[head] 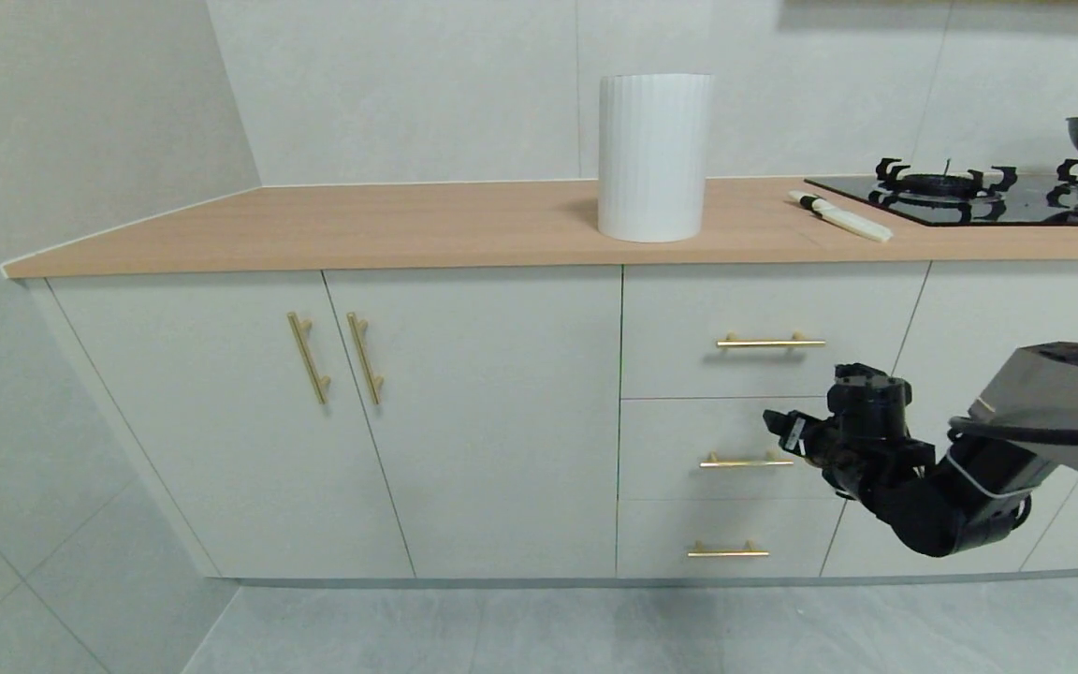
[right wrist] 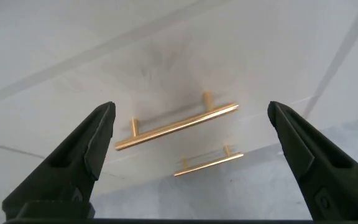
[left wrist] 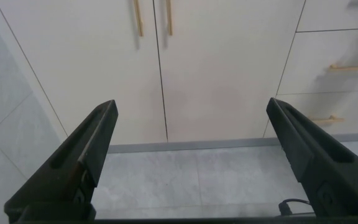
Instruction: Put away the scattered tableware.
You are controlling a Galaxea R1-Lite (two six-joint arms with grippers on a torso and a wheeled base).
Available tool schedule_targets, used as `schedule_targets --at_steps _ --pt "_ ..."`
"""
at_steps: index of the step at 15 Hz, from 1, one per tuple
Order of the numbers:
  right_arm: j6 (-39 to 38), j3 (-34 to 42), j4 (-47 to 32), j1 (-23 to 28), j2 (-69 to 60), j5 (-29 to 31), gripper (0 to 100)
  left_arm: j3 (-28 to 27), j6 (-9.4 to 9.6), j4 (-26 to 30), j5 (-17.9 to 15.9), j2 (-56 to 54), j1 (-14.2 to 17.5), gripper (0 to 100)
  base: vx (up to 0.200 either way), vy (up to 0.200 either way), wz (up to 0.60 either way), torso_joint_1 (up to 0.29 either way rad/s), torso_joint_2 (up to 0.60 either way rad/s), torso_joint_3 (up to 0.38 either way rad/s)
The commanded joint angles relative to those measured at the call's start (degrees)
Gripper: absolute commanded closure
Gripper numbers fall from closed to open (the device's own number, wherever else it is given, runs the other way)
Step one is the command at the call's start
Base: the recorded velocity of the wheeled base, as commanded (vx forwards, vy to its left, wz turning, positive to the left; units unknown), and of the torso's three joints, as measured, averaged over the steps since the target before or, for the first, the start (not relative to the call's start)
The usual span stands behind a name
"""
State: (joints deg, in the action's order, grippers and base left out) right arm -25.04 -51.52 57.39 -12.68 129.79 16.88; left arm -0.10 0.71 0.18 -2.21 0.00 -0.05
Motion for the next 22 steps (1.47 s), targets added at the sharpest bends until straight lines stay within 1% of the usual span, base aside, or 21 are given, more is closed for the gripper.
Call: schedule_targets --at_steps 1,2,3,4,5,6,7,9,10,11,12,13,14,15,16,18,20,22 --pt "1.8 9.5 -0.1 -0.2 -16.2 -0.2 0 0.0 0.0 0.0 0.0 0.0 0.0 0 0.0 0.0 0.0 0.0 0.0 0.0" --pt "3.6 12.9 0.0 -0.3 -21.0 0.0 0 0.0 0.0 0.0 0.0 0.0 0.0 0 0.0 0.0 0.0 0.0 0.0 0.0" --pt "6.8 17.9 0.2 -0.3 -27.4 1.1 0 0.0 0.0 0.0 0.0 0.0 0.0 0 0.0 0.0 0.0 0.0 0.0 0.0" --pt "8.1 20.2 0.2 -0.3 -30.7 1.6 0 0.0 0.0 0.0 0.0 0.0 0.0 0 0.0 0.0 0.0 0.0 0.0 0.0" --pt "9.5 25.4 0.3 -1.6 -40.5 2.2 0 0.0 0.0 0.0 0.0 0.0 0.0 0 0.0 0.0 0.0 0.0 0.0 0.0" --pt "10.4 28.9 -0.5 -3.1 -49.6 2.4 0 0.0 0.0 -0.1 0.0 0.0 0.0 0 0.0 0.0 0.0 0.0 0.0 0.0" --pt "13.5 31.5 -1.9 -3.6 -57.5 2.9 0 0.0 0.0 0.0 0.0 0.0 0.0 0 0.0 0.0 0.0 0.0 0.0 0.0" --pt "22.2 34.7 -8.1 -3.3 -74.4 7.1 0 0.0 0.0 0.0 0.0 0.0 0.0 0 0.0 0.0 0.0 0.0 0.0 0.0" --pt "23.9 34.6 -13.5 -3.2 -82.6 8.0 0 0.0 0.0 0.0 0.0 0.0 0.0 0 0.0 0.0 0.0 0.0 0.0 0.0" --pt "25.9 33.9 -21.4 -2.6 -90.2 8.3 0 0.0 0.0 0.0 0.0 0.0 0.0 0 0.0 0.0 0.0 0.0 0.0 0.0" --pt "27.7 33.3 -26.5 -1.0 -94.5 8.6 0 0.0 0.0 0.0 0.0 0.0 0.0 0 0.0 0.0 0.0 0.0 0.0 0.0" --pt "30.0 32.0 -34.5 3.2 -101.5 8.6 0 0.0 0.0 0.0 0.0 0.0 0.0 0 0.0 0.0 0.0 0.0 0.0 0.0" --pt "30.5 29.5 -43.4 6.4 -108.9 7.5 0 0.0 0.0 0.0 0.0 0.0 0.0 0 0.0 0.0 0.0 0.0 0.0 0.0" --pt "30.6 28.4 -48.7 7.1 -113.4 7.4 0 0.0 0.0 0.0 0.0 0.0 0.0 0 0.0 0.0 0.0 0.0 0.0 0.0" --pt "30.7 28.0 -52.3 7.3 -117.0 7.3 0 0.0 0.0 0.0 0.0 0.0 0.0 0 0.0 0.0 0.0 0.0 0.0 0.0" --pt "33.8 28.2 -57.5 9.1 -124.0 7.3 0 0.0 0.0 0.0 0.0 0.0 0.0 0 0.0 0.0 0.0 0.0 0.0 0.0" --pt "34.1 28.5 -60.4 12.6 -128.9 6.9 0 0.0 0.0 0.0 0.0 0.0 0.0 0 0.0 0.0 0.0 0.0 0.0 0.0" --pt "33.7 29.3 -61.3 12.8 -129.8 6.1 0 0.0 0.0 0.0 0.0 0.0 0.0 0 0.0 0.0 0.0 0.0 0.0 0.0"
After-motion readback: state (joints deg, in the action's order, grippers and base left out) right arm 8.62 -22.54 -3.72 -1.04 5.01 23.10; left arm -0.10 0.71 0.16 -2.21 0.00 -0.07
